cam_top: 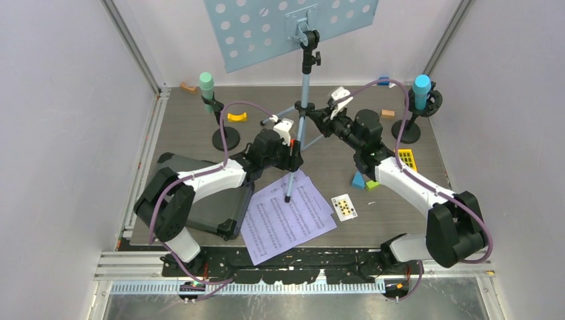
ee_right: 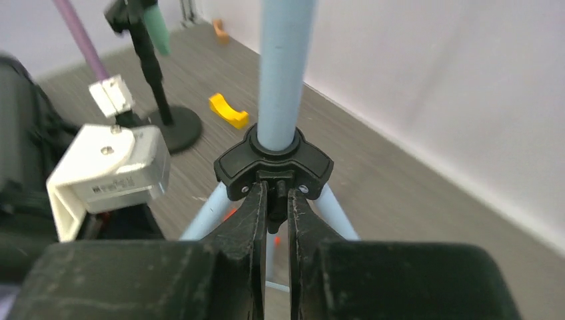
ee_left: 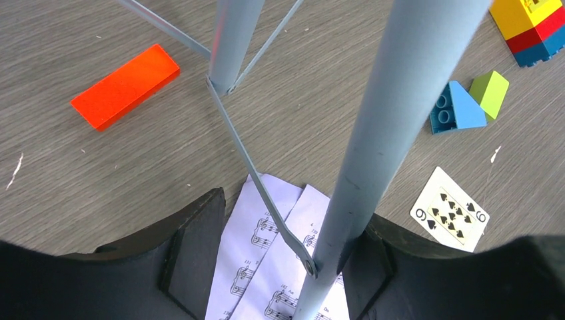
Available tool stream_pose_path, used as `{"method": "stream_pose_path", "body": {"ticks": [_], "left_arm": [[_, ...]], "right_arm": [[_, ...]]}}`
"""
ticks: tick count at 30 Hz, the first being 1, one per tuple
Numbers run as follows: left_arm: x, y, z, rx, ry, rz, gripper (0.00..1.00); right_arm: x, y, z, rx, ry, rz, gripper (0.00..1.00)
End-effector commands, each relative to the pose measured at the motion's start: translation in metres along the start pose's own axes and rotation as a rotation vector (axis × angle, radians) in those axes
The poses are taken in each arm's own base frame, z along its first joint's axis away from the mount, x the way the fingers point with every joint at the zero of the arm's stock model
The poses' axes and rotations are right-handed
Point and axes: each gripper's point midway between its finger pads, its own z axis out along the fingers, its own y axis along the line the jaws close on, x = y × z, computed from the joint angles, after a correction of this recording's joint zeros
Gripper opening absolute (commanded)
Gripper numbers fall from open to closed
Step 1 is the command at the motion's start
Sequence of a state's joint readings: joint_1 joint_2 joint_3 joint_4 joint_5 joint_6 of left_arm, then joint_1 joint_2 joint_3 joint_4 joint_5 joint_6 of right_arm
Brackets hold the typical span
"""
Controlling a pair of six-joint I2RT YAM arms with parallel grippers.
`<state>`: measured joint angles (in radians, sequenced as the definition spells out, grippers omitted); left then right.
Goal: Pack up the instrument practice props
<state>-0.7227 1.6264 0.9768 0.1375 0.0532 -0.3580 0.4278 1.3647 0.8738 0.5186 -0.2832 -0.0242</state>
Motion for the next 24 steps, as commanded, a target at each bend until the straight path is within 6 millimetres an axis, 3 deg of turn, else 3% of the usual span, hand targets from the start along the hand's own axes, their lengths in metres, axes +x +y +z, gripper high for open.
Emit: {"method": "stream_pose_path", "body": {"ticks": [1, 9, 13, 17, 20, 22, 24], "left_arm": [[-0.013, -0.004, -0.007, 0.005, -0.037, 0.024, 0.62], [-0.011, -0.005, -0.003, 0.009, -0.027, 0.019, 0.62], [-0.011, -0.006, -0.002, 0.01, -0.019, 0.021, 0.62], [-0.013, -0.006, -0.002, 0.009, -0.02, 0.022, 0.62], [-0.013, -0.007, -0.002, 0.01, -0.022, 0.019, 0.62], [-0.013, -0.006, -0.002, 0.005, -0.022, 0.018, 0.62], [-0.012, -0.006, -0.001, 0.003, -0.02, 0.019, 0.62]], "right_arm": [[0.019, 0.009, -0.016, -0.151, 0.148, -0.563, 0.0], [0.022, 0.004, -0.023, -0.165, 0.252, -1.112, 0.0], [0.005, 0.003, -0.021, -0.123, 0.234, -1.19, 0.02], [-0.011, 0.007, -0.024, -0.101, 0.191, -1.134, 0.26], [-0.026, 0.015, -0.03, -0.074, 0.13, -0.972, 0.62], [-0.042, 0.023, -0.034, -0.06, 0.048, -0.874, 0.74], [-0.057, 0.029, -0.038, -0.042, -0.022, -0.778, 0.8]]}}
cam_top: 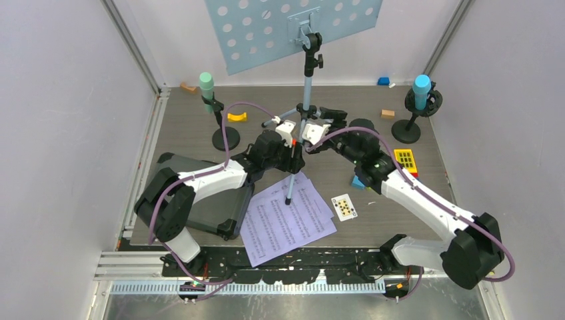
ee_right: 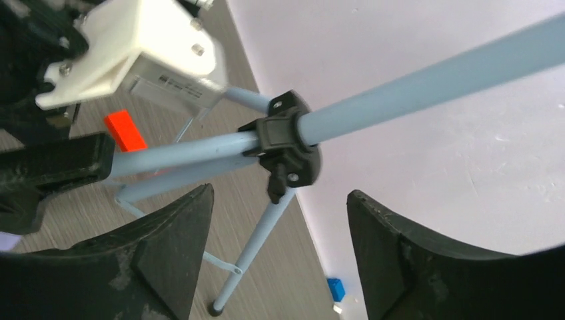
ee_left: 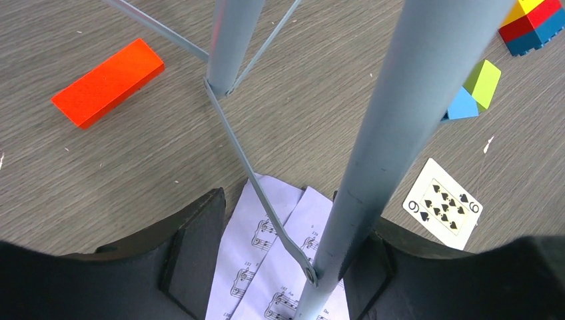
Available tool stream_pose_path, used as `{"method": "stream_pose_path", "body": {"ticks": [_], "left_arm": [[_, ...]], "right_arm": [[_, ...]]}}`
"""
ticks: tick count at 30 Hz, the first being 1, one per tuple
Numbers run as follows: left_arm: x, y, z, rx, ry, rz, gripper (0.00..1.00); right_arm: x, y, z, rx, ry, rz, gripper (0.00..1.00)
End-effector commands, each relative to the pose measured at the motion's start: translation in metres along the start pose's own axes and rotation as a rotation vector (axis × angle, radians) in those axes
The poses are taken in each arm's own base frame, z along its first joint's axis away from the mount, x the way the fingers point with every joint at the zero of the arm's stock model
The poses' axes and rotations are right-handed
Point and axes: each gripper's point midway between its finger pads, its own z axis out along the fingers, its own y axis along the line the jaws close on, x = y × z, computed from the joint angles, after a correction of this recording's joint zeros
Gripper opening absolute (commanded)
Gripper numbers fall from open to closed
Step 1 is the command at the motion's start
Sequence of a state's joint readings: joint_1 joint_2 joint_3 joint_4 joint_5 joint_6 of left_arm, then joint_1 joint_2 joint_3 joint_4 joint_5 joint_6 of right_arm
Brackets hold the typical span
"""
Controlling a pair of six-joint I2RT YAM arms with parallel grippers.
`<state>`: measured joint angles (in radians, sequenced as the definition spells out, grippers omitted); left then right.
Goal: Pack up the instrument practice props
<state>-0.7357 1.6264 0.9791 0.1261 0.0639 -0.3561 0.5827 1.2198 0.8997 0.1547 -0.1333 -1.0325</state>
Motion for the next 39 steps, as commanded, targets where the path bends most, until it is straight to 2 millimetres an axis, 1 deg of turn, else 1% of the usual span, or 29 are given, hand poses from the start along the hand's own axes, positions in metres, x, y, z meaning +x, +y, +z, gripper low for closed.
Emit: {"method": "stream_pose_path", "body": {"ticks": [1, 2, 3, 4, 5, 6, 7, 8, 9, 10, 11, 12, 13, 14, 15, 16, 17, 18, 19, 20, 21, 22, 25, 26, 28, 29, 31, 34, 39], "left_arm": [[-0.018, 0.0, -0.002, -0.017, -0.039, 0.011, 0.62], [-0.018, 0.001, -0.002, -0.018, -0.038, 0.013, 0.62], [-0.018, 0.001, -0.002, -0.021, -0.038, 0.015, 0.62], [-0.018, 0.001, -0.002, -0.021, -0.037, 0.016, 0.62], [-0.018, 0.001, -0.003, -0.021, -0.036, 0.017, 0.62], [-0.017, 0.001, -0.003, -0.021, -0.035, 0.019, 0.62], [-0.018, 0.001, -0.003, -0.02, -0.036, 0.019, 0.62], [-0.017, 0.001, -0.003, -0.02, -0.035, 0.02, 0.62], [-0.017, 0.001, -0.003, -0.019, -0.033, 0.019, 0.62], [-0.017, 0.0, -0.003, -0.018, -0.033, 0.018, 0.61], [-0.016, 0.0, -0.003, -0.018, -0.031, 0.019, 0.61], [-0.016, 0.0, -0.003, -0.017, -0.031, 0.019, 0.61], [-0.016, -0.001, -0.003, -0.017, -0.032, 0.019, 0.61], [-0.016, -0.001, -0.003, -0.017, -0.033, 0.019, 0.61], [-0.017, 0.0, -0.003, -0.019, -0.034, 0.019, 0.61], [-0.017, 0.0, -0.003, -0.02, -0.036, 0.018, 0.61], [-0.017, 0.0, -0.004, -0.022, -0.037, 0.018, 0.61], [-0.017, 0.0, -0.004, -0.022, -0.036, 0.018, 0.61], [-0.017, 0.0, -0.004, -0.023, -0.036, 0.018, 0.62], [-0.017, 0.0, -0.004, -0.022, -0.036, 0.015, 0.62], [-0.017, 0.0, -0.003, -0.022, -0.036, 0.014, 0.62], [-0.017, 0.0, -0.003, -0.021, -0.035, 0.012, 0.62], [-0.016, -0.002, -0.003, -0.017, -0.033, 0.009, 0.62], [-0.016, -0.002, -0.003, -0.017, -0.034, 0.007, 0.62], [-0.016, -0.002, -0.004, -0.015, -0.033, 0.007, 0.61], [-0.016, -0.002, -0.004, -0.016, -0.035, 0.007, 0.61], [-0.017, -0.002, -0.005, -0.016, -0.037, 0.007, 0.61], [-0.019, -0.003, -0.005, -0.014, -0.04, 0.008, 0.61], [-0.017, -0.004, -0.003, -0.01, -0.034, 0.002, 0.61]], "right_arm": [[-0.043, -0.039, -0.024, 0.157, -0.162, 0.229, 0.81], [-0.049, -0.046, -0.027, 0.193, -0.19, 0.3, 0.82], [-0.048, -0.052, -0.032, 0.227, -0.188, 0.338, 0.82], [-0.052, -0.057, -0.035, 0.256, -0.214, 0.43, 0.83], [-0.049, -0.063, -0.041, 0.302, -0.207, 0.491, 0.82], [-0.054, -0.066, -0.043, 0.323, -0.241, 0.64, 0.82], [-0.046, -0.074, -0.048, 0.391, -0.22, 0.735, 0.81], [-0.045, -0.074, -0.05, 0.422, -0.237, 0.912, 0.79], [-0.033, -0.083, -0.055, 0.515, -0.207, 1.017, 0.72], [-0.015, -0.08, -0.058, 0.603, -0.151, 1.225, 0.7], [-0.016, -0.086, -0.059, 0.642, -0.163, 1.393, 0.67], [0.006, -0.069, -0.057, 0.672, -0.031, 1.446, 0.67], [0.004, -0.074, -0.057, 0.702, -0.043, 1.564, 0.67], [0.011, -0.064, -0.056, 0.707, 0.01, 1.612, 0.67], [0.008, -0.063, -0.054, 0.713, -0.016, 1.723, 0.67], [0.006, -0.06, -0.053, 0.698, -0.028, 1.782, 0.67], [0.003, -0.057, -0.051, 0.702, -0.062, 1.914, 0.67], [-0.001, -0.053, -0.047, 0.672, -0.072, 1.979, 0.66], [-0.004, -0.052, -0.044, 0.663, -0.102, 2.096, 0.66], [-0.009, -0.047, -0.039, 0.621, -0.105, 2.159, 0.66], [-0.012, -0.045, -0.036, 0.61, -0.133, 2.266, 0.65], [-0.016, -0.041, -0.031, 0.573, -0.14, 2.325, 0.65], [-0.02, -0.036, -0.022, 0.523, -0.209, 2.591, 0.62], [-0.02, -0.031, -0.017, 0.497, -0.201, 2.631, 0.6], [-0.02, -0.03, -0.013, 0.49, -0.196, 2.712, 0.6], [-0.016, -0.025, -0.013, 0.515, -0.162, 2.718, 0.6], [-0.008, -0.022, -0.015, 0.566, -0.138, 2.728, 0.6], [0.001, -0.02, -0.016, 0.61, -0.148, 2.758, 0.57], [0.005, -0.014, -0.003, 0.574, -0.165, 2.842, 0.53]]}}
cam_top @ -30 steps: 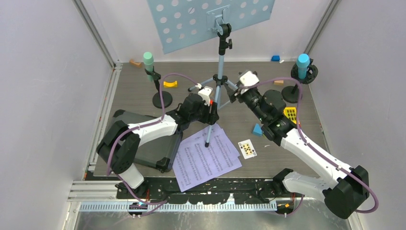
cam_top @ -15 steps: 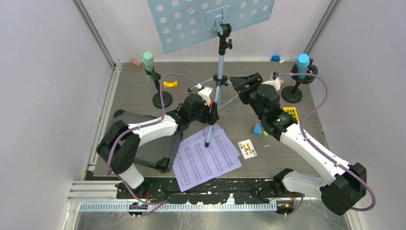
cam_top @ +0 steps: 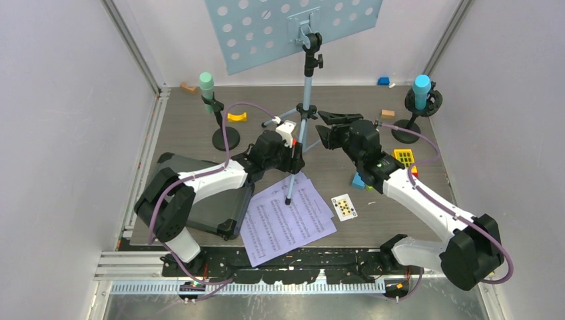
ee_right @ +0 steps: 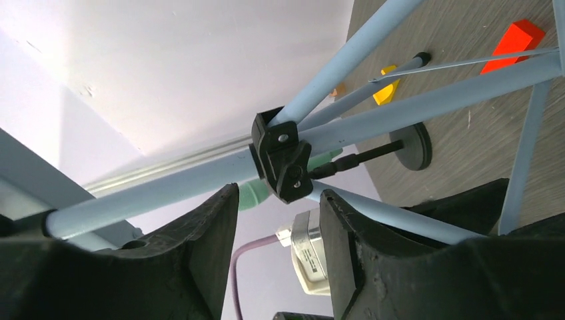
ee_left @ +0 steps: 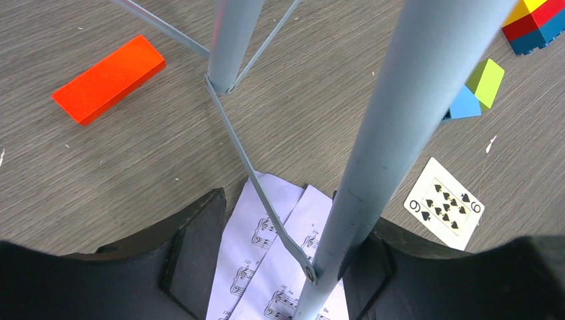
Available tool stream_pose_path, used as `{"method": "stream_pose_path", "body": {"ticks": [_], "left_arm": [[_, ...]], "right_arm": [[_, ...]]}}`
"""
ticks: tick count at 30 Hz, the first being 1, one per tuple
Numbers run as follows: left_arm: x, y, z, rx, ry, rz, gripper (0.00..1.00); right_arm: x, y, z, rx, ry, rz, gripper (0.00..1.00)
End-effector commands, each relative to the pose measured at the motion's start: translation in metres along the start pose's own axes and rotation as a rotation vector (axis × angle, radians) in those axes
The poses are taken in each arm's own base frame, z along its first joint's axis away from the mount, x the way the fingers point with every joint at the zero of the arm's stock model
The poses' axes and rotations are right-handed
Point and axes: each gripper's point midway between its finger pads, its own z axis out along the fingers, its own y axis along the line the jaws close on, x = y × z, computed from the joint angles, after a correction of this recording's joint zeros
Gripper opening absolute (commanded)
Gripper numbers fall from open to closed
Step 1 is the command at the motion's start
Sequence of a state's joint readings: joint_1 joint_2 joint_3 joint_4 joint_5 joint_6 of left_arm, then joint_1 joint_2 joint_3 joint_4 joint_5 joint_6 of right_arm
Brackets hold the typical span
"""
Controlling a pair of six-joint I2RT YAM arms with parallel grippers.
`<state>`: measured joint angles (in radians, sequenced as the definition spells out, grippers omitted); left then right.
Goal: Pack up the instrument practice props
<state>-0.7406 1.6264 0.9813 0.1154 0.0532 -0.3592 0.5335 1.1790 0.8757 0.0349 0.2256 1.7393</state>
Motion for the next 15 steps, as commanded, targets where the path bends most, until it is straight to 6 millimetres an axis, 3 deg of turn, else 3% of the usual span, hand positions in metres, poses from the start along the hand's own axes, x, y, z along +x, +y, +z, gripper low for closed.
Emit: {"method": "stream_pose_path", "body": {"ticks": [1, 9, 15], "left_arm": [[-0.018, -0.005, -0.002, -0.001, -0.039, 0.001, 0.61], [-0.018, -0.005, -0.003, -0.001, -0.04, 0.006, 0.61], [-0.017, -0.006, -0.003, 0.003, -0.038, 0.006, 0.61]], "right_arm": [[0.0, 0.007, 0.01, -0.035, 0.012, 0.145, 0.53], [0.003, -0.001, 0.029, -0.031, 0.026, 0.204, 0.51], [0.006, -0.002, 0.036, -0.04, 0.041, 0.227, 0.38]]}}
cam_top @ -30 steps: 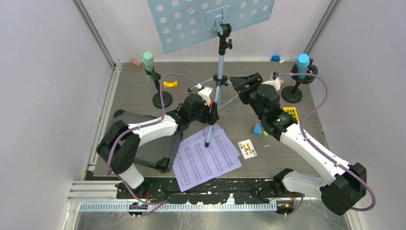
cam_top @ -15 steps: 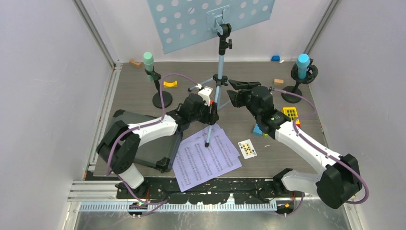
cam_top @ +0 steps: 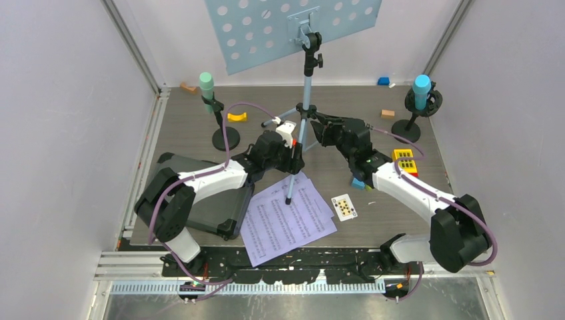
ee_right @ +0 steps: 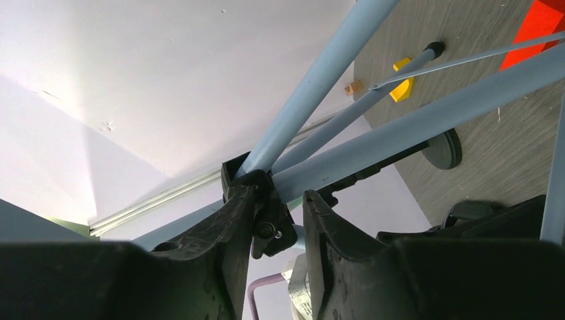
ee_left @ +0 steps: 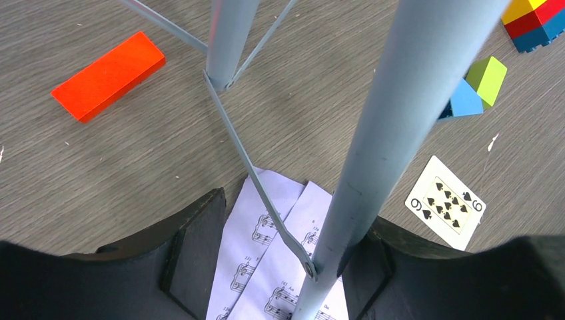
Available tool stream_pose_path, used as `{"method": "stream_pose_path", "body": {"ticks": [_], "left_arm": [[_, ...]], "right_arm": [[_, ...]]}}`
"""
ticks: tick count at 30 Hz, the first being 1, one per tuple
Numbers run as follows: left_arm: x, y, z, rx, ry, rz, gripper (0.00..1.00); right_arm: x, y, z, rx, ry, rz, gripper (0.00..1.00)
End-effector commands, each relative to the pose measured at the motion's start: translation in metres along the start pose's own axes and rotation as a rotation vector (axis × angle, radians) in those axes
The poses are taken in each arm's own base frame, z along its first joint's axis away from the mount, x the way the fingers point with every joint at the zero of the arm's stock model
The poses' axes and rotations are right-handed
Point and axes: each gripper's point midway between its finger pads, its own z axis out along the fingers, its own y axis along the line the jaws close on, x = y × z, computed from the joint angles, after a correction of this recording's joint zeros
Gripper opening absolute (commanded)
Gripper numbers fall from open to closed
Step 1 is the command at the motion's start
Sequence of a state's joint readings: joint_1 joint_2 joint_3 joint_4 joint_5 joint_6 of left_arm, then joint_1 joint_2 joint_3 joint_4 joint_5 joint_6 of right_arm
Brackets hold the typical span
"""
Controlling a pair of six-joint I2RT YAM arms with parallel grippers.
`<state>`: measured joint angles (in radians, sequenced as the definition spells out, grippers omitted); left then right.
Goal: Pack up the instrument practice props
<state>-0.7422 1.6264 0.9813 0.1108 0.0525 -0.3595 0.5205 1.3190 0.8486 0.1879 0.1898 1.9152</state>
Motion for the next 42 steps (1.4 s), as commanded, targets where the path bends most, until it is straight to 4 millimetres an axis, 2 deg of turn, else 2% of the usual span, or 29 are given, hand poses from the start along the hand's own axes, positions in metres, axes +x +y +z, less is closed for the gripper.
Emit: {"method": "stream_pose_path", "body": {"ticks": [1, 3, 5, 7, 8, 10, 13, 15, 19, 20, 21, 22, 24, 27, 28, 30, 33, 34, 35, 36, 37, 38, 40, 42], "left_arm": [[-0.019, -0.005, -0.004, 0.003, -0.043, 0.007, 0.62], [-0.017, -0.005, -0.003, 0.003, -0.039, 0.007, 0.61], [-0.017, -0.005, -0.002, 0.002, -0.038, 0.007, 0.61], [-0.017, -0.005, -0.002, 0.004, -0.036, 0.006, 0.61], [-0.017, -0.006, -0.002, 0.006, -0.036, 0.006, 0.61], [-0.017, -0.006, -0.002, 0.007, -0.036, 0.004, 0.61], [-0.017, -0.005, -0.002, 0.005, -0.037, 0.008, 0.61], [-0.017, -0.005, -0.002, 0.003, -0.038, 0.01, 0.61], [-0.019, -0.005, -0.003, 0.004, -0.042, 0.009, 0.61], [-0.02, -0.006, -0.003, 0.004, -0.045, 0.008, 0.61], [-0.02, -0.007, -0.003, 0.006, -0.045, 0.006, 0.61], [-0.021, -0.007, -0.003, 0.006, -0.047, 0.005, 0.61], [-0.022, -0.009, -0.004, 0.009, -0.047, 0.006, 0.61], [-0.024, -0.009, -0.006, 0.007, -0.046, 0.012, 0.61], [-0.025, -0.01, -0.007, 0.007, -0.048, 0.015, 0.61], [-0.025, -0.009, -0.007, 0.005, -0.048, 0.021, 0.61], [-0.025, -0.009, -0.007, 0.0, -0.041, 0.027, 0.61], [-0.025, -0.009, -0.007, 0.0, -0.039, 0.028, 0.61], [-0.025, -0.009, -0.007, 0.0, -0.038, 0.027, 0.61], [-0.024, -0.009, -0.007, 0.001, -0.037, 0.027, 0.61], [-0.024, -0.009, -0.008, 0.001, -0.037, 0.026, 0.61], [-0.024, -0.009, -0.008, 0.001, -0.038, 0.025, 0.61], [-0.024, -0.008, -0.007, 0.0, -0.037, 0.025, 0.61], [-0.025, -0.009, -0.008, 0.0, -0.041, 0.026, 0.61]], "right_arm": [[0.006, 0.015, 0.001, -0.06, 0.029, 0.048, 0.36], [0.006, 0.018, 0.0, -0.069, 0.032, 0.045, 0.34], [0.006, 0.019, -0.001, -0.072, 0.032, 0.045, 0.28], [0.006, 0.02, -0.002, -0.079, 0.028, 0.037, 0.18], [0.006, 0.021, -0.003, -0.084, 0.027, 0.02, 0.09], [0.005, 0.023, -0.004, -0.086, 0.022, -0.016, 0.02], [0.003, 0.024, -0.007, -0.082, -0.003, -0.112, 0.0], [0.001, 0.028, -0.006, -0.097, -0.027, -0.243, 0.0], [0.002, 0.037, 0.0, -0.137, -0.059, -0.651, 0.0], [0.002, 0.036, 0.001, -0.157, -0.059, -0.812, 0.0], [0.004, 0.042, 0.001, -0.212, -0.066, -0.941, 0.0], [0.009, 0.047, 0.0, -0.271, -0.054, -0.991, 0.0], [0.014, 0.048, -0.001, -0.364, -0.044, -1.164, 0.0], [0.02, 0.038, -0.002, -0.475, -0.02, -1.448, 0.0], [0.032, 0.031, -0.007, -0.538, 0.054, -1.517, 0.0], [0.043, 0.022, -0.009, -0.617, 0.12, -1.677, 0.0], [0.051, 0.015, -0.012, -0.705, 0.166, -1.925, 0.0], [0.054, 0.007, -0.015, -0.721, 0.219, -1.988, 0.0], [0.057, 0.006, -0.016, -0.771, 0.221, -2.124, 0.0], [0.056, -0.005, -0.018, -0.76, 0.264, -2.207, 0.0], [0.055, -0.005, -0.018, -0.794, 0.246, -2.36, 0.0], [0.05, -0.016, -0.018, -0.787, 0.275, -2.509, 0.0], [0.044, -0.023, -0.019, -0.762, 0.296, -2.678, 0.0], [0.039, -0.019, -0.02, -0.754, 0.265, -2.787, 0.0]]}}
